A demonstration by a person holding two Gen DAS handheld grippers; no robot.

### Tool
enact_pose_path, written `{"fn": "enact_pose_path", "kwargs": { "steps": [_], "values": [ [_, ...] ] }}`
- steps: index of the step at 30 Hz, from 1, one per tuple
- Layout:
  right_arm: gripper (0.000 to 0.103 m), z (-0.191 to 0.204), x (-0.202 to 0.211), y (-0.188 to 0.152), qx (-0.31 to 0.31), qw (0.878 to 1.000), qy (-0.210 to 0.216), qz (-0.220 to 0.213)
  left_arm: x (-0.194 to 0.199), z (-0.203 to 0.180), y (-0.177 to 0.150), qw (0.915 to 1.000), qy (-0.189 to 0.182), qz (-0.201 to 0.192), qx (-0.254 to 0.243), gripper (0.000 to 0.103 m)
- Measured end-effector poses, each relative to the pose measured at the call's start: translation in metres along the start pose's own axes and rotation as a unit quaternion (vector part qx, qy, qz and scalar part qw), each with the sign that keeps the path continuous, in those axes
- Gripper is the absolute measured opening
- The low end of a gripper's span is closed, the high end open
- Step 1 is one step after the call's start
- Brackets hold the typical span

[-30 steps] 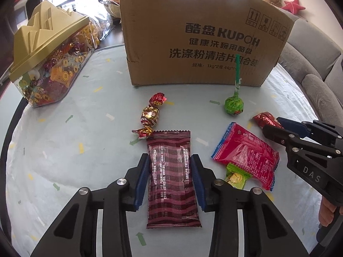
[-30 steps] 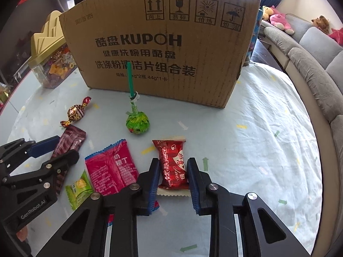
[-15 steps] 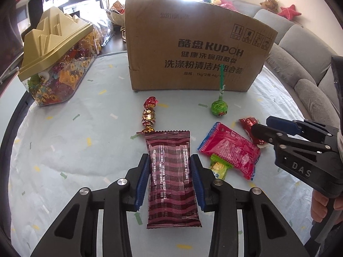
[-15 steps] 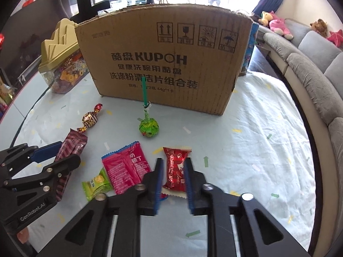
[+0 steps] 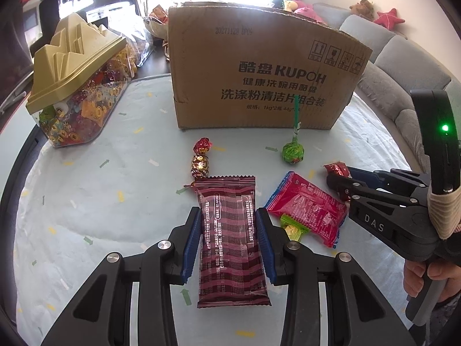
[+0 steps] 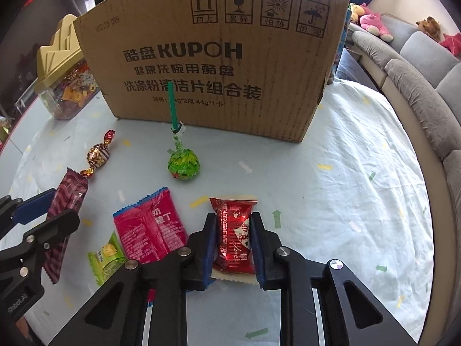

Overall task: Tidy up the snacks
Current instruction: 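Lift and carry the wafer bar and red candy over the box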

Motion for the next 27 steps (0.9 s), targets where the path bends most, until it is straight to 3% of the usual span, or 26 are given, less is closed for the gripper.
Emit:
{"fn": "enact_pose_path", "kwargs": {
  "steps": [15, 27],
  "values": [
    [0.023, 0.028, 0.08, 0.014, 0.02, 0.996, 0.01, -0.086, 0.06, 0.007, 0.032, 0.9971, -0.009, -0.075, 0.009, 0.038],
    [0.023, 0.043, 0.128, 0.058, 0.024, 0.988, 0.018, -0.152, 0.094, 0.015, 0.087, 0.9905, -0.007, -0.136, 0.014, 0.037]
  ]
}}
Point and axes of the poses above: each gripper's, at about its wrist camera, not at the fingertips, and x roughly against the way its jaws point, z to its left, y to its top, the point moved 8 cm from there along -x, roughly the way its jaws point, and after that the axes turned 9 degrees about y, right-handed, at the moved point
